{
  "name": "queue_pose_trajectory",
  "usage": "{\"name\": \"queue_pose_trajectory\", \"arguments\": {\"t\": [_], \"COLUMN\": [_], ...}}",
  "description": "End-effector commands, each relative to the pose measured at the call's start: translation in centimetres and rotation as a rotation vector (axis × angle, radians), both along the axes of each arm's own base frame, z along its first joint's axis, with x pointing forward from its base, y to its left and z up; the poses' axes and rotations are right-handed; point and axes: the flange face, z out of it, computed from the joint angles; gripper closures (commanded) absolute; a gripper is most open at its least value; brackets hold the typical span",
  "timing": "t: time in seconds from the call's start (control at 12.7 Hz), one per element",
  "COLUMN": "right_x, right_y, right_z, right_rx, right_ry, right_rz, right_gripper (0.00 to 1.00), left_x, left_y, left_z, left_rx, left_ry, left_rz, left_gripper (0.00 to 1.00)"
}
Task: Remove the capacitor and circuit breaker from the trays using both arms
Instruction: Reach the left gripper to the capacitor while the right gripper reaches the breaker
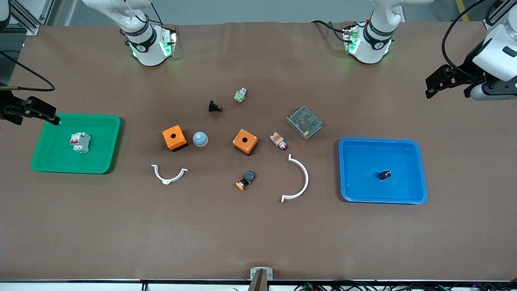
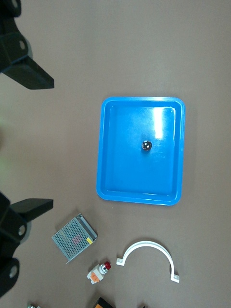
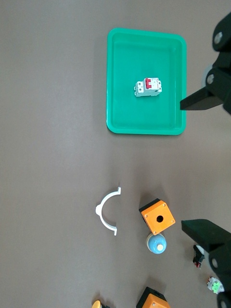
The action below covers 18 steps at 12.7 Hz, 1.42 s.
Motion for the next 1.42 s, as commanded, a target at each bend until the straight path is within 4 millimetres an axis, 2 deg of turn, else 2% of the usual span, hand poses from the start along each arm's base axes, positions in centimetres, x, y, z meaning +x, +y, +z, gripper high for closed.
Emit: {"name": "queue_pose_trajectory", "arguments": {"t": [0.0, 0.16, 0.31, 0.47, 0.63, 0.79, 0.87, 0.94, 1.1, 1.26, 1.34], "right_x": [-0.5, -0.5, -0.5, -0.5, -0.4, -0.1, 0.1, 0.8, 1.9, 3.5, 4.2], "right_y": [-1.0, -1.0, -1.1, -1.1, -1.2, -1.9, -1.6, -1.6, -2.4, -2.4, -4.0], "right_z": [-0.5, -1.4, -1.8, -2.4, -3.3, -3.6, -3.6, -4.4, -6.8, -10.3, -12.5], "right_rx": [0.029, 0.03, 0.03, 0.03, 0.029, 0.029, 0.028, 0.028, 0.029, 0.012, -0.041], "right_ry": [0.009, 0.028, 0.032, 0.037, 0.039, 0.029, 0.017, 0.017, 0.034, 0.082, 0.105], "right_rz": [-0.028, -0.027, -0.029, -0.028, -0.028, -0.041, -0.035, -0.035, -0.045, -0.039, -0.045], "right_gripper": [0.0, 0.0, 0.0, 0.0, 0.0, 0.0, 0.0, 0.0, 0.0, 0.0, 0.0], "left_x": [-0.2, 0.1, 2.0, 4.4, 6.7, 7.5, 7.5, 7.7, 8.7, 9.9, 10.3], "left_y": [0.3, 0.9, 1.7, 2.3, 3.9, 3.9, 3.9, 4.8, 5.8, 5.2, 5.0], "left_z": [0.6, 0.2, -2.1, -6.0, -10.9, -16.5, -19.9, -23.8, -29.4, -34.0, -36.3], "left_rx": [0.011, 0.012, 0.008, 0.01, 0.008, 0.004, 0.001, -0.003, -0.017, -0.032, -0.037], "left_ry": [0.002, 0.008, 0.045, 0.092, 0.103, 0.072, 0.052, 0.05, 0.031, 0.011, 0.007], "left_rz": [-0.027, -0.022, -0.038, -0.002, 0.025, 0.026, 0.025, 0.04, 0.054, 0.051, 0.049], "left_gripper": [0.0, 0.0, 0.0, 0.0, 0.0, 0.0, 0.0, 0.0, 0.01, 0.14, 0.15]}}
